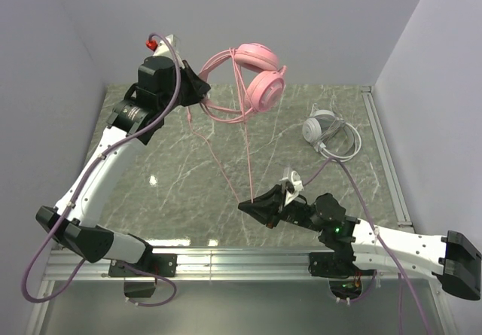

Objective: Wrap the headphones
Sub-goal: Wrap the headphone cable with the right arm

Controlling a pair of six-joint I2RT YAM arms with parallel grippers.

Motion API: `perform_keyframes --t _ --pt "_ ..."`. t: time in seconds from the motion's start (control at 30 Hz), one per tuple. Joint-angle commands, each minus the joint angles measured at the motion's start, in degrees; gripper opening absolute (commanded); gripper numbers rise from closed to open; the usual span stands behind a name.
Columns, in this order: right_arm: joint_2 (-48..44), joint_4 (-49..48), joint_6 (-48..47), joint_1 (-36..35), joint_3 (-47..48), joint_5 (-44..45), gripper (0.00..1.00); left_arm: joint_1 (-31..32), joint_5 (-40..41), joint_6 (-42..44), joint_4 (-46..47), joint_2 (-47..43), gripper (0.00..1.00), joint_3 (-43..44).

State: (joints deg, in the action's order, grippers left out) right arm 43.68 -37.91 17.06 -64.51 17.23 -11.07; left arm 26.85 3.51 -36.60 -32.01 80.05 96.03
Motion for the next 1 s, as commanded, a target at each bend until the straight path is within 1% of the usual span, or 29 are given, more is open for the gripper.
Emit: perform_keyframes --t 0.0,0.13,0.27,0.4,0.47,0.57,0.63,0.67,0.73,0.77,0.8,0.83,0.87,0.9,0.93,0.97 --pt "-1.40 1.87 -0.19 -2.37 -0.54 -2.64 0.13 -0.57 6.24 -2.42 13.02 0.02 0.00 3.55" --pt "-2.72 3.80 -0.54 -3.78 0.17 -2.38 0.13 -0.57 8.79 -1.98 14.52 1.59 0.00 2.76" --pt "-4.48 8.10 -0.97 -4.83 1.13 -2.11 0.12 -0.83 10.73 -1.81 17.24 1.86 0.00 0.66" --pt "-6.59 12.24 -0.80 -5.19 2.54 -1.76 0.08 -1.54 12.57 -1.90 19.79 2.04 0.00 -2.24" --pt "-6.85 15.30 -0.62 -5.10 3.24 -0.98 0.06 -1.71 14.94 -1.72 21.98 1.86 0.00 -3.56" --pt "-7.03 20.14 -0.45 -5.10 5.26 1.13 0.02 -1.71 18.19 -0.23 25.84 0.72 0.00 -6.99" --pt "-7.21 23.30 -0.18 -5.10 7.02 3.50 0.00 -1.63 20.30 2.75 28.83 -0.76 0.00 -10.76" --pt "-7.12 27.15 -0.10 -5.10 8.85 5.60 0.00 -1.71 23.01 3.81 31.54 -1.47 0.00 -13.47" --pt "-6.51 31.74 -0.19 -5.19 11.23 7.54 0.00 -1.28 26.27 8.02 34.64 -2.70 0.00 -15.77" --pt "-6.24 36.63 -0.27 -5.01 12.55 8.60 0.00 -0.84 30.20 10.12 36.47 -2.88 0.00 -16.48" --pt "-5.72 38.94 -0.45 -5.10 15.34 10.00 0.00 -0.23 32.50 15.97 37.88 -2.97 0.00 -17.71" --pt "-5.63 41.40 -0.45 -5.01 16.94 10.97 0.00 1.26 34.27 19.77 39.55 -3.14 0.00 -18.50" --pt "-5.28 46.12 -0.54 -5.10 20.09 12.11 0.00 2.23 36.98 23.90 42.09 -3.15 0.00 -20.86" --pt "-4.66 48.61 -0.97 -5.01 21.69 13.43 0.00 3.11 37.88 32.90 47.51 -3.32 0.00 -22.45" --pt "-4.14 50.98 -1.24 -5.01 23.44 16.40 0.00 4.86 38.41 37.78 50.96 -3.84 0.00 -24.12" --pt "-3.61 55.36 -1.41 -5.01 25.11 17.74 0.00 5.66 38.33 42.18 53.86 -4.28 0.00 -25.96"
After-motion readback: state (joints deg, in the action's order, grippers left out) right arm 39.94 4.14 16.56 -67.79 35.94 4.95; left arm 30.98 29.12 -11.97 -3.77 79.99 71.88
